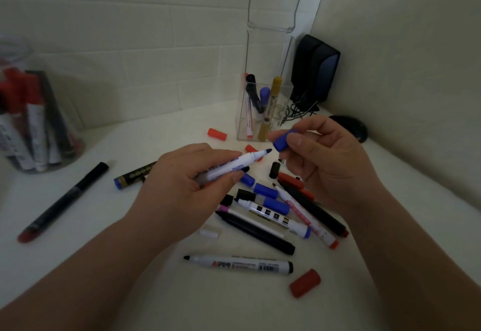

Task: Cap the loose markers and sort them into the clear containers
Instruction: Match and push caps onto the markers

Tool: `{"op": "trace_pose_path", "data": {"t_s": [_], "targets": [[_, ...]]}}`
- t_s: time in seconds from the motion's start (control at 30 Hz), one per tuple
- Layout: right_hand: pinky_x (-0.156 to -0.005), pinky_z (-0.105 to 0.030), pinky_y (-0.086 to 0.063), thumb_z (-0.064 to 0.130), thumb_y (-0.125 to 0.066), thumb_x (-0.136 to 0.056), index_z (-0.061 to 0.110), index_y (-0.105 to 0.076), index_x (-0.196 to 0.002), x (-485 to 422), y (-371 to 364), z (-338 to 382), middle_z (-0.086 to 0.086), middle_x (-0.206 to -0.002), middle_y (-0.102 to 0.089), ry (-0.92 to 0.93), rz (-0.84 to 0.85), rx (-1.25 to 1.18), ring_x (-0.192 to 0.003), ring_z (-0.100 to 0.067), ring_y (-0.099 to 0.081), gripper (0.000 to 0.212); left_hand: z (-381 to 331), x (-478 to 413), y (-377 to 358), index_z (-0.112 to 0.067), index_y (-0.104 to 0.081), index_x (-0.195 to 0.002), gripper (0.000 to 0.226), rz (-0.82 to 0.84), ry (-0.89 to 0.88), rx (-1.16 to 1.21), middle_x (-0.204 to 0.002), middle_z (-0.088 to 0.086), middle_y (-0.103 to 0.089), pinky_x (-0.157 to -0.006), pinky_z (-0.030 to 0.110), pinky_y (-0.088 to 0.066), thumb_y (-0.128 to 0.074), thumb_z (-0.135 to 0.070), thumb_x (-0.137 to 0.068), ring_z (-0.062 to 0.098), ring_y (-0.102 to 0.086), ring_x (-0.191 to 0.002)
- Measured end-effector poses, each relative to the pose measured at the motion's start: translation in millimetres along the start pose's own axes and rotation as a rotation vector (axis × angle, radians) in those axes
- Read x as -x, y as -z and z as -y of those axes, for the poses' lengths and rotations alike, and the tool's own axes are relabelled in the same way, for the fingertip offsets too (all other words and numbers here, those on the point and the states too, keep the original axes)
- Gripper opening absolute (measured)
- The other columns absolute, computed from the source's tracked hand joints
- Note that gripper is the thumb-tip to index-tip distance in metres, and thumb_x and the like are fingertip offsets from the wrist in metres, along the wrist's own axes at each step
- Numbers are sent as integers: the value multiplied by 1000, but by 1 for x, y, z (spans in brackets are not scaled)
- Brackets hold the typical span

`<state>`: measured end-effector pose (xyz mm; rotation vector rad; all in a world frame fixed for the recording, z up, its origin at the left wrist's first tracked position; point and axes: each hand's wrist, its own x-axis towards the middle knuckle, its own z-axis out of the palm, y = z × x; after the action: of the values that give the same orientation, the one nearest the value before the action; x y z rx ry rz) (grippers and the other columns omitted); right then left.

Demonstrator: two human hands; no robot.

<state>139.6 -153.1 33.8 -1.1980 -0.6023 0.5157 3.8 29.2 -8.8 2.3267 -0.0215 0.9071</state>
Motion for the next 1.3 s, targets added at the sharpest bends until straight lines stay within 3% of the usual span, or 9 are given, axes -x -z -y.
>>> {"op": "trace_pose_path", "data": {"t_s": [0.2, 0.43, 0.6, 0.73, 0.9, 1.03, 1.1, 1.3], "targets": [[-61, -27, -56, 10, -59, -81, 4, -57, -100, 4, -3, -1, -16, -99, -76, -19, 69, 90, -76, -22, -71, 21, 0, 0, 1, -26, -73, -117, 27, 6, -5, -4, -75, -17, -61, -64, 10, -35, -70, -24, -90, 4, -55, -68], [-62, -25, -58, 18, -68, -77, 6, -63, -91, 11, -7, 3, -6, -85, -78, 3, 123, 440, -67, -20, -72, 20, -3, -1, 2, -28, -75, -112, 24, 34, -10, 18, -77, -18, -65, -62, 12, -40, -70, -35, -89, 3, -58, -69], [-61, -26, -58, 34, -71, -70, 19, -69, -90, 12, -4, 10, 4, -73, -74, -19, 203, 782, -57, -16, -69, 25, 2, 0, 3, -38, -72, -118, 34, 141, 62, 16, -94, -20, -73, -66, 22, -51, -66, -50, -87, -1, -65, -83], [-63, -23, -59, 34, -71, -71, 25, -70, -91, 16, -7, 12, 10, -77, -75, 48, 268, 791, -60, -12, -71, 22, -5, 0, 6, -57, -45, -134, 38, 338, 45, -9, -105, -26, -68, -74, 25, -54, -45, -56, -96, -3, -63, -91], [-59, -21, -58, 30, -74, -74, 26, -72, -91, 18, -10, 8, 5, -81, -75, 93, 312, 803, -59, -14, -71, 17, -4, 1, 10, -43, -60, -124, 33, 342, -6, -29, -87, -14, -71, -66, 40, -54, -44, -56, -98, 6, -65, -78], [-53, -22, -56, 31, -72, -75, 22, -73, -90, 19, -12, 8, 3, -74, -74, 75, 295, 756, -51, -16, -68, 18, -5, 2, 9, -36, -70, -115, 31, 266, -80, -94, -79, -13, -69, -62, 36, -51, -47, -51, -100, 6, -63, -71], [-50, -22, -56, 35, -69, -75, 21, -72, -90, 20, -14, 9, 0, -73, -74, 50, 301, 745, -48, -16, -66, 21, -6, 2, 8, -35, -70, -118, 32, 244, -103, -121, -78, -13, -69, -62, 35, -51, -47, -49, -101, 6, -62, -70], [-38, -21, -45, 20, -69, -83, 4, -70, -89, 19, -21, 9, -10, -61, -68, -85, 258, 570, -39, -15, -53, 17, -8, 3, 6, -36, -66, -126, 33, 211, -139, -157, -77, -10, -69, -60, 38, -51, -46, -48, -103, 13, -63, -68]]}}
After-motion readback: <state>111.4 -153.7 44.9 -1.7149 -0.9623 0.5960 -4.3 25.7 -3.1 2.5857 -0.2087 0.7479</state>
